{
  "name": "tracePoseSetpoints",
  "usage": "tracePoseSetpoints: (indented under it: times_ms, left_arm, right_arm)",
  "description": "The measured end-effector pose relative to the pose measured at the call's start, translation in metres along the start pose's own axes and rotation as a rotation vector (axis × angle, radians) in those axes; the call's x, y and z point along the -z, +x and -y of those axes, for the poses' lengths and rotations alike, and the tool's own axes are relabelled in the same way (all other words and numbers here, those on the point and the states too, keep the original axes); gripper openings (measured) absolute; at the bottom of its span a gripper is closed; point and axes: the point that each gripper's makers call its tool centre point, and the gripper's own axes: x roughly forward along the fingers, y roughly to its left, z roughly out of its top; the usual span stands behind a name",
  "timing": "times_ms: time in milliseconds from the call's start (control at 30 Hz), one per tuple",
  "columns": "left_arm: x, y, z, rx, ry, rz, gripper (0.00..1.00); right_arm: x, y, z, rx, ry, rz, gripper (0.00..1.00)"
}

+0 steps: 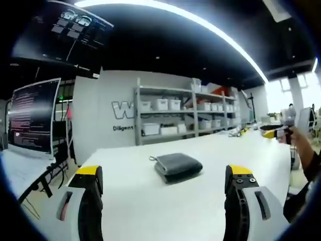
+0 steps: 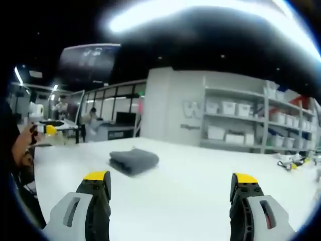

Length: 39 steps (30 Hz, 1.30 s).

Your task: Open the folded towel by lifting each exposed corner and separating the folded layers until the towel lies flat within the target outline without major curled edges

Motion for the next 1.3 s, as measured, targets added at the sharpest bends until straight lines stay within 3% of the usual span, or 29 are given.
tracePoseSetpoints:
  times_ms: [233, 500, 700, 867, 1300]
  left_arm:
    - [0.002, 0.005, 0.01, 0.056, -0.01, -0.015, 1.0]
    - [-0.003, 0.006, 0.008, 0.06, -0.012, -0.001, 1.0]
    - [0.001, 0.014, 0.015, 0.087, 0.003, -0.025, 1.0]
    - [-0.01, 0.02, 0.016, 0.103, 0.011, -0.015, 1.0]
    - [-0.028, 0.027, -0.002, 0.062, 0.064, -0.021, 1.0]
  right_arm:
    - [0.003, -0.004, 0.006, 0.008, 0.018, -0.012, 1.0]
    - [-0.001, -0.007, 0.01, 0.014, 0.015, -0.002, 1.0]
    - [0.0, -0.003, 0.008, 0.007, 0.021, -0.004, 1.0]
    - [-0.011, 0.002, 0.009, 0.013, 0.005, 0.005, 1.0]
    - [-0.04, 0.02, 0.01, -0.009, 0.0, 0.027, 1.0]
